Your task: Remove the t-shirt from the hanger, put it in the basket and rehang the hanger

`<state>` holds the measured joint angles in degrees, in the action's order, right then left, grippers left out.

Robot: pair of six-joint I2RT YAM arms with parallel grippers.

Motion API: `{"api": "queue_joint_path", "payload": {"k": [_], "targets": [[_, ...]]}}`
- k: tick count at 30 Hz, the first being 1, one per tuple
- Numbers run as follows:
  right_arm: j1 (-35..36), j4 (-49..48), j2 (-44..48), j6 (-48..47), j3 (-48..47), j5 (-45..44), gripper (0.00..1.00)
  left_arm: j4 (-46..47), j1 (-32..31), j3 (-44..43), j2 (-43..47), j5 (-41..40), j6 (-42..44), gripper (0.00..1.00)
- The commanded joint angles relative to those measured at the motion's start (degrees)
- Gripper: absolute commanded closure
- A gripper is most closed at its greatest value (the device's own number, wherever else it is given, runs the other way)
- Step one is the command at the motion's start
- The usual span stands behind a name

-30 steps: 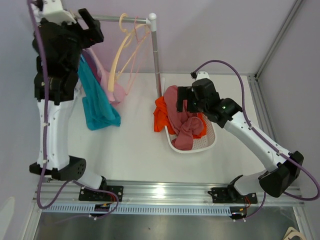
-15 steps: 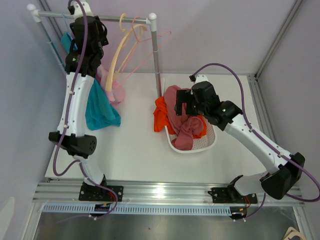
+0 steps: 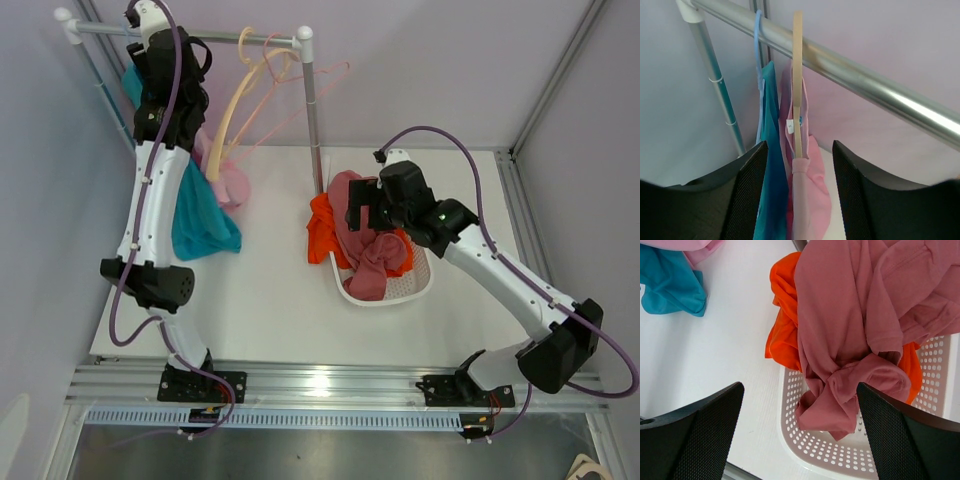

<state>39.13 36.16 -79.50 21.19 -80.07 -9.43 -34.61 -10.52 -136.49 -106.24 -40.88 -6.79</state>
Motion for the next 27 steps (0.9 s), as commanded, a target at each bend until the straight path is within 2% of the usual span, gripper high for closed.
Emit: {"api": "queue_joint_path", "payload": {"k": [1,9,16,23,27], "targets": [[-0.2,-0.3,-1.3,-0.8,-3.2,1.3,0.00,5.2,0.7,-0.4,-1.5,-3.4,2.2,0.41],[-0.6,1.1,-3.0,-2.2,-5.3,1.7,0.00,13.2,1.8,1.8,-4.1,-2.8,4.0,0.41],[-1.3,2.4,-6.2,-2.6,-7.4,2.6,0.01,22.4,2.1,2.2,-7.5,-7.7,8.7,0.41],[-0.1,4.4,-9.9,-2.6,-11.6,2.3,0.00,25.7,3.5,2.6,-9.4,-6.1,8.3,0.42],[0.1,4.8,-10.5,-2.6,-12.1,2.1,0.01,29.9,4.1,4.3,-9.4,-4.2,7.8,0.47]]}}
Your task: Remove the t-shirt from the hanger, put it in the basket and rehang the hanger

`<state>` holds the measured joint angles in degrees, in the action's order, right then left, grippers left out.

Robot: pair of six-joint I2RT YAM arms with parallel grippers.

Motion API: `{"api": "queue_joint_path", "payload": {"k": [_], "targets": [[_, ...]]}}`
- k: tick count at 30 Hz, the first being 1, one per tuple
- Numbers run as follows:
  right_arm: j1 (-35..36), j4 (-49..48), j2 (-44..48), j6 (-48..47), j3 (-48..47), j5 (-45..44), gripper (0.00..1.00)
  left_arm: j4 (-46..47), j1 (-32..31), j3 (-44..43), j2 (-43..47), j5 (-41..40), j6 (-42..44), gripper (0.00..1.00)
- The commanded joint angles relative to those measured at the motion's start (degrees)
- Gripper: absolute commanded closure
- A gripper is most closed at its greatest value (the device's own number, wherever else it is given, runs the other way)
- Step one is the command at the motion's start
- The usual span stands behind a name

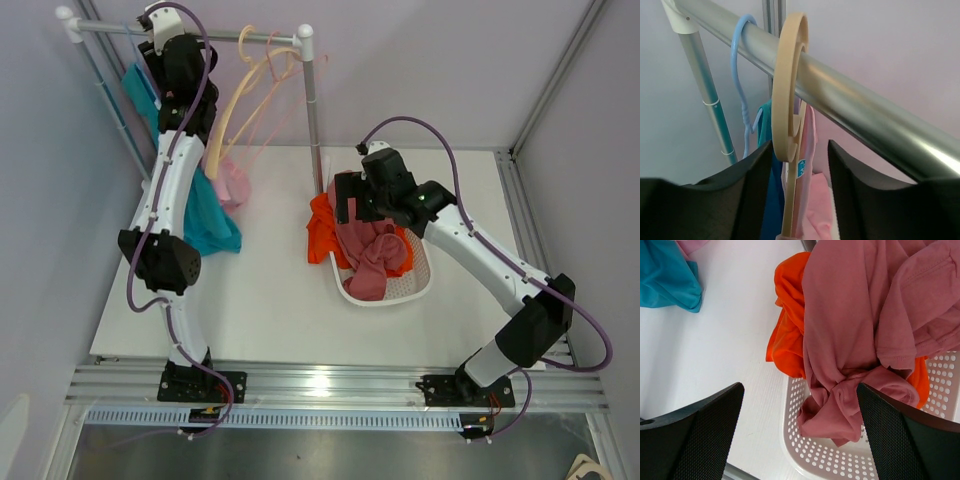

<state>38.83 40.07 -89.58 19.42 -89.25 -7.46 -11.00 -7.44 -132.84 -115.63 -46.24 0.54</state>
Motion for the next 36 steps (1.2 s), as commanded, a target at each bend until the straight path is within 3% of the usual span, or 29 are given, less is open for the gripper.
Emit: {"api": "queue_joint_path", "payload": {"k": [1,2,3,4,6,7,17,22,25,26,28,32,36], "targets": [[0.3,1.1,-0.6,-0.9,-2.9,0.2,0.01,6.6,1.3,0.6,-0.2,1.9,0.5,0.51],[0.4,1.2,-0.7,-1.0,-3.0,0.1,0.01,6.9,1.5,0.6,-0.3,2.6,0.6,0.55],[0.4,1.3,-0.9,-1.0,-3.1,-0.2,0.01,7.3,1.6,0.4,-0.6,3.6,0.7,0.72],[0.4,1.3,-0.9,-1.0,-3.1,-0.2,0.00,7.5,1.7,0.2,-0.8,3.7,0.7,0.81],[0.4,1.3,-0.9,-1.0,-2.9,-0.1,0.00,7.1,1.8,-0.6,-1.2,4.1,0.7,0.97],[0.4,1.2,-0.9,-1.0,-2.9,0.1,0.01,6.9,1.8,-0.7,-1.3,4.7,0.8,0.99],[0.5,1.5,0.7,-1.1,-1.8,0.9,0.01,9.0,1.9,-1.8,4.0,10.1,0.0,0.99],[0.5,0.9,2.8,-0.8,0.0,1.1,0.01,3.2,1.7,-1.5,9.0,13.2,-4.1,0.99],[0.8,0.1,4.6,-0.5,1.7,1.6,0.01,1.3,1.7,0.6,13.1,22.0,-5.5,0.99],[0.9,0.0,5.5,-0.3,2.1,1.8,0.01,2.9,1.6,5.7,14.5,24.9,-3.8,0.99],[1.3,0.0,6.3,-0.2,3.0,2.5,0.00,4.6,0.8,7.2,17.1,26.5,-2.6,0.99],[2.1,0.1,8.7,-0.1,4.7,2.5,0.01,-4.4,0.7,4.3,17.5,28.8,-4.8,0.99],[2.6,-0.5,10.9,-1.2,4.9,2.8,0.01,-6.7,-0.6,9.8,22.1,30.1,-6.3,0.99]]}}
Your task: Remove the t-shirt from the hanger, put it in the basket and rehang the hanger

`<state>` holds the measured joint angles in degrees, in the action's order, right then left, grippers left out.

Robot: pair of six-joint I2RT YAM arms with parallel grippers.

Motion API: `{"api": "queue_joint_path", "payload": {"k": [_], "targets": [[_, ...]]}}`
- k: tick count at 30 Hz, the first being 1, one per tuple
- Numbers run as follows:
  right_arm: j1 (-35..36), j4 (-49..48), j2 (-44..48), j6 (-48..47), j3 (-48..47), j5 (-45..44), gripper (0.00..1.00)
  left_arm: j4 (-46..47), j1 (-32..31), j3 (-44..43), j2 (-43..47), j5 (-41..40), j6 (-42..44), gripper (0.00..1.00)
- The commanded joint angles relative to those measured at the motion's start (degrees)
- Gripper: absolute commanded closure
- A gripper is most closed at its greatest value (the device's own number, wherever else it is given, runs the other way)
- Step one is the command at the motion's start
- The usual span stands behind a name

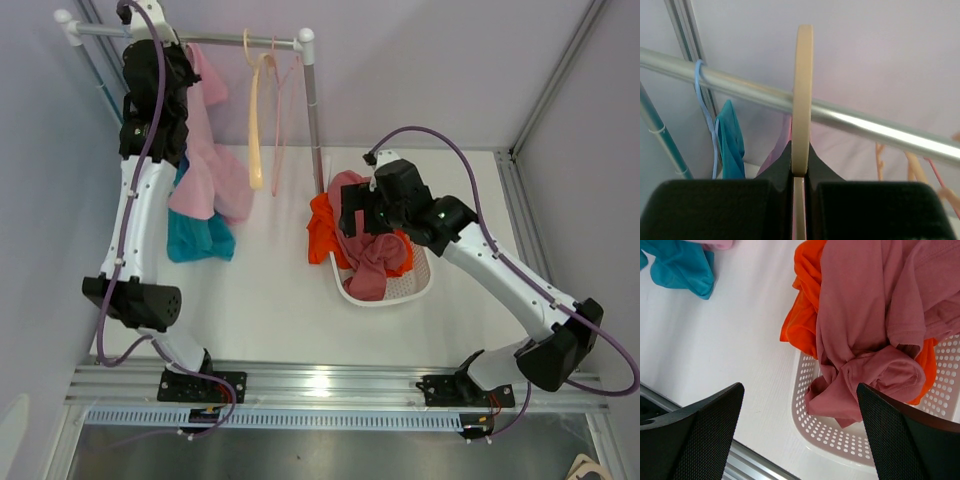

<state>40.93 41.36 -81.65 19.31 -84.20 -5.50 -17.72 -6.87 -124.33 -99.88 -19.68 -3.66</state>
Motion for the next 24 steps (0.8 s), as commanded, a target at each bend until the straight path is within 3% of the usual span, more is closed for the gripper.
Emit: {"api": "queue_joint_path", "payload": {"k": [1,5,11,14,18,21,22,24], "targets": [[0.6,-2.0,3.8,-1.1,-0.3,0.8,0.01,0.6,-2.1,6.6,9.5,3.5,-2.5,0.99],[0.8,-1.6,5.8,-1.4,-0.3,1.5,0.01,4.4,-3.3,17.0,17.8,6.3,-3.7,0.99],[4.4,-4.2,10.0,-3.0,-0.5,8.0,0.01,1.0,-3.8,29.6,29.5,7.0,-9.4,0.99],[5.3,-5.1,10.7,-4.8,-1.5,10.8,0.01,-0.2,-4.3,31.9,32.9,7.0,-11.2,0.99],[8.9,-8.5,10.7,-8.5,-1.3,21.0,0.00,-6.4,-5.9,31.8,36.4,8.1,-13.8,0.99],[12.3,-12.3,10.1,-9.7,-0.1,26.3,0.00,-9.4,-9.0,33.1,39.1,3.4,-16.1,0.99],[14.8,-13.4,9.8,-9.9,0.8,27.7,0.00,-12.6,-10.0,33.2,39.5,-3.2,-18.3,0.99],[16.9,-16.8,9.0,-9.6,1.2,28.4,0.01,-15.1,-12.1,33.5,39.8,-8.9,-20.8,0.99]]}}
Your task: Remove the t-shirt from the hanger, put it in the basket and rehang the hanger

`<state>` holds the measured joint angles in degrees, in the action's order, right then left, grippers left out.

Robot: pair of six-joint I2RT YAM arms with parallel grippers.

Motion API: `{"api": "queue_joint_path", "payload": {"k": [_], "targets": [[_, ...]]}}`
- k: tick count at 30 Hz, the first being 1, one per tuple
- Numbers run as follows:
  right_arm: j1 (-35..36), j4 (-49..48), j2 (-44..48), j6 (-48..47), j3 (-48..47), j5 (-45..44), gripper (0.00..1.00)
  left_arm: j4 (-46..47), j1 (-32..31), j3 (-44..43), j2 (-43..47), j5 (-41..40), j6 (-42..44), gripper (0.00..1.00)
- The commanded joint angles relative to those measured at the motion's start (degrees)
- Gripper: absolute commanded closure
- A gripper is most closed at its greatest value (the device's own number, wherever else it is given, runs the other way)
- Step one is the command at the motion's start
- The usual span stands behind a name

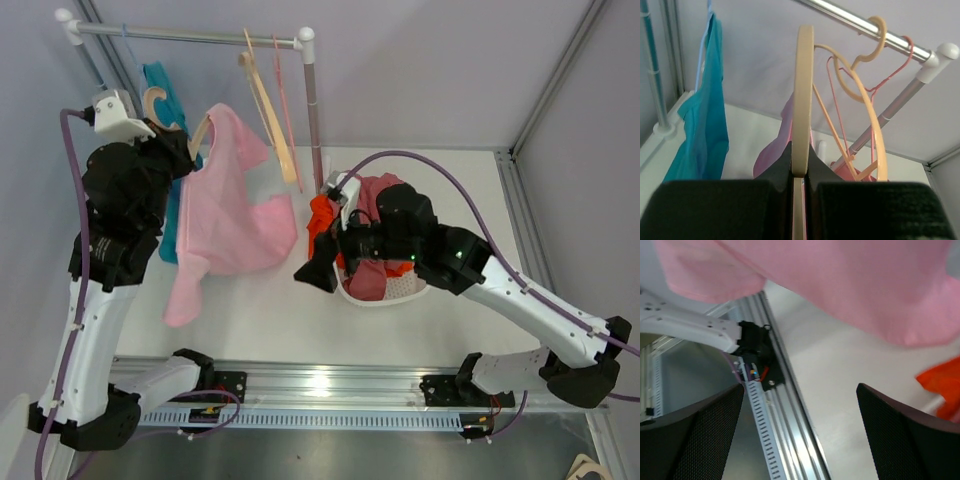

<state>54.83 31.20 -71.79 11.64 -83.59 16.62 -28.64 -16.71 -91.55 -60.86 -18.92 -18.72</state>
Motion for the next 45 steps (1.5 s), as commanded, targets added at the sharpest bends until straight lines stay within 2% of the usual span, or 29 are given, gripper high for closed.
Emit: {"api": "queue_joint_path", "payload": {"k": [1,5,11,21,22,23,24,25,27,33,39,41,42,43,45], "targets": [[4.7,-8.2,-2.2,-1.6,0.7,7.4,0.01,-4.1,-2.9,2.0,1.4,-13.3,-7.2,0.99],[9.3,-14.4,-5.8,-0.5,-1.4,7.5,0.00,-2.2,-4.0,6.1,2.2,-17.0,-10.0,0.99],[13.8,-19.2,-12.1,1.3,-6.2,2.0,0.01,-0.8,-6.7,7.1,0.6,-21.2,-11.0,0.99],[16.0,-15.0,-24.7,1.5,-19.0,1.2,0.01,4.9,-10.7,9.7,1.1,-26.3,-8.7,0.99],[15.9,-14.9,-25.2,1.6,-19.8,0.6,0.06,5.3,-10.8,10.2,1.6,-26.2,-8.8,0.99],[16.0,-14.7,-25.8,1.7,-20.2,0.3,0.22,6.0,-10.9,10.2,1.7,-26.2,-8.6,0.99],[16.0,-14.2,-26.4,2.0,-20.7,0.0,0.77,6.2,-10.9,10.1,1.6,-26.2,-8.4,0.99],[16.0,-13.2,-27.4,2.2,-22.0,-0.4,0.97,6.9,-11.0,9.9,1.6,-26.0,-7.6,0.99],[16.1,-10.6,-27.5,2.2,-22.1,-0.1,1.00,9.0,-10.9,8.8,0.1,-26.0,-4.2,0.99],[18.7,-11.7,-18.4,4.0,-12.4,-3.3,1.00,18.2,-10.0,4.0,-6.6,-25.4,4.6,0.99],[26.0,-11.1,-11.9,7.3,-3.4,-7.7,1.00,15.3,-3.9,-5.2,-16.2,-18.9,2.7,0.99],[27.6,-13.0,-10.9,9.6,0.2,-8.5,1.00,14.7,-2.7,-7.1,-17.9,-18.1,3.2,0.99],[28.2,-14.5,-10.8,10.8,5.0,-7.8,1.00,14.7,-2.5,-9.2,-18.9,-17.6,3.5,0.99],[28.4,-18.3,-11.0,12.0,7.5,-6.9,1.00,15.3,-2.3,-9.9,-19.4,-17.6,4.0,0.99],[29.4,-20.9,-12.7,14.9,12.2,-5.6,1.00,16.4,-2.1,-12.8,-20.4,-18.0,7.3,0.99]]}}
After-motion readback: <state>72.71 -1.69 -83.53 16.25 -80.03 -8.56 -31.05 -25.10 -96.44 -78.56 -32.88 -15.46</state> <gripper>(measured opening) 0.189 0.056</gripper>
